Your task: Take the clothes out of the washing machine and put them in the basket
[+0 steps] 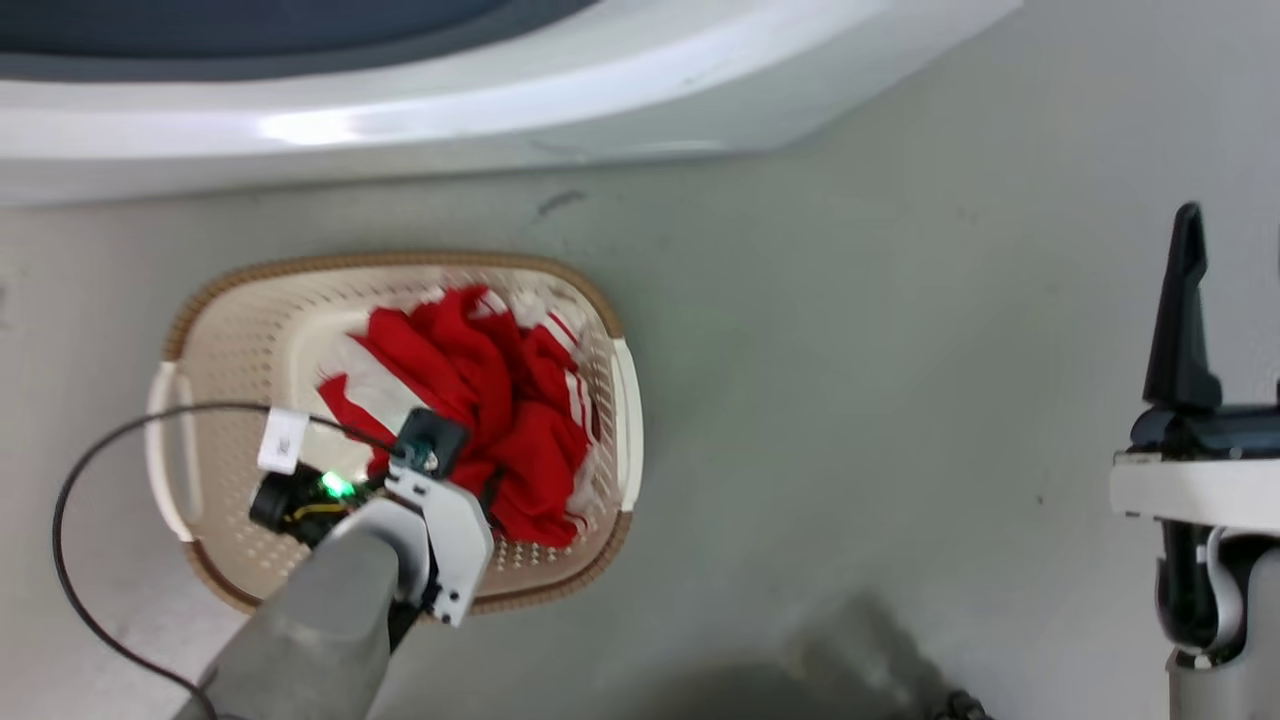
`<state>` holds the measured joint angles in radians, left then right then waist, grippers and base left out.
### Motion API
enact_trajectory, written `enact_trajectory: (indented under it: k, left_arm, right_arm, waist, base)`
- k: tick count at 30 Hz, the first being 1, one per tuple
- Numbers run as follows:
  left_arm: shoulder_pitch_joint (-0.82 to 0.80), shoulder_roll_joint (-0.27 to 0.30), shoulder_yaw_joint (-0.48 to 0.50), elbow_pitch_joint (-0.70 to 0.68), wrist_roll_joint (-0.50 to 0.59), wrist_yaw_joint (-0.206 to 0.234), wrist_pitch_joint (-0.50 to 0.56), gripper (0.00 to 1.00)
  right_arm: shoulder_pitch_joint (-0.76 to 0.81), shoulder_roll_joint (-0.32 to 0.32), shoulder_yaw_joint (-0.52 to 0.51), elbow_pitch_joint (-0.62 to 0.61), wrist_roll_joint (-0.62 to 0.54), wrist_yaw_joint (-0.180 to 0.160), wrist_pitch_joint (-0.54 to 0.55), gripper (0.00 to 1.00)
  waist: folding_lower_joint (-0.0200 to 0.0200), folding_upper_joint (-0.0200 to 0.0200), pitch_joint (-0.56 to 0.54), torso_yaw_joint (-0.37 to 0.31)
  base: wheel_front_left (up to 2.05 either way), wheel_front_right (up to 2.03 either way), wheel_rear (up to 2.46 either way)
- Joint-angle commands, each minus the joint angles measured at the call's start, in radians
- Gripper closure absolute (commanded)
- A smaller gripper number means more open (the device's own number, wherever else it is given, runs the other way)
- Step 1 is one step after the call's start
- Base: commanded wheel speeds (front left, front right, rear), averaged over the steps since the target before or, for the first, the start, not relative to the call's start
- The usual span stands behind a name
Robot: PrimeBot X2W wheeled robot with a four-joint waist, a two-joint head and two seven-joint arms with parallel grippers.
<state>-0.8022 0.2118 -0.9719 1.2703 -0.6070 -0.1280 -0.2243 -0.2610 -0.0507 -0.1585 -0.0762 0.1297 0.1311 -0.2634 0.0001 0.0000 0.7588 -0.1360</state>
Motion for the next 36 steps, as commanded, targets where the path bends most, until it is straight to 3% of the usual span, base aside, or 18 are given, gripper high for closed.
enact_trajectory:
  k: [1,4,9,20,29,36]
  left_arm:
    - [0.033,-0.010,0.005,-0.001,-0.009,0.000,-0.022,0.00]
    - [0.065,-0.016,0.027,-0.028,-0.024,0.007,-0.038,0.00]
    - [0.115,0.017,0.083,-0.171,-0.002,0.066,-0.042,0.00]
    - [0.362,0.074,0.364,-0.633,0.156,0.207,-0.041,0.00]
    - [0.529,0.037,0.624,-0.941,0.309,0.257,-0.041,0.00]
    - [0.651,-0.028,0.796,-1.133,0.405,0.259,-0.041,0.00]
  right_arm:
    - [0.028,0.001,0.003,0.011,-0.012,-0.001,-0.002,0.00]
    - [0.058,0.001,0.004,0.022,-0.022,-0.001,-0.002,0.00]
    - [0.094,0.001,0.008,0.029,-0.030,-0.001,-0.002,0.00]
    - [0.183,0.001,0.011,0.044,-0.045,-0.001,-0.002,0.00]
    - [0.231,0.001,0.019,0.052,-0.058,-0.001,-0.002,0.00]
    - [0.254,0.001,0.029,0.048,-0.060,-0.001,-0.002,0.00]
  waist:
    - [-0.0001,0.0000,-0.109,0.034]
    - [-0.0001,0.0000,-0.176,0.049]
    - [-0.0001,0.0000,-0.254,0.069]
    - [-0.0001,0.0000,-0.434,0.116]
    - [-0.0001,0.0000,-0.534,0.140]
    - [-0.0001,0.0000,-0.587,0.137]
  base:
    - [0.00,0.00,0.00]
    - [0.00,0.00,0.00]
    - [0.00,0.00,0.00]
    - [0.00,0.00,0.00]
    - [0.00,0.00,0.00]
    - [0.00,0.00,0.00]
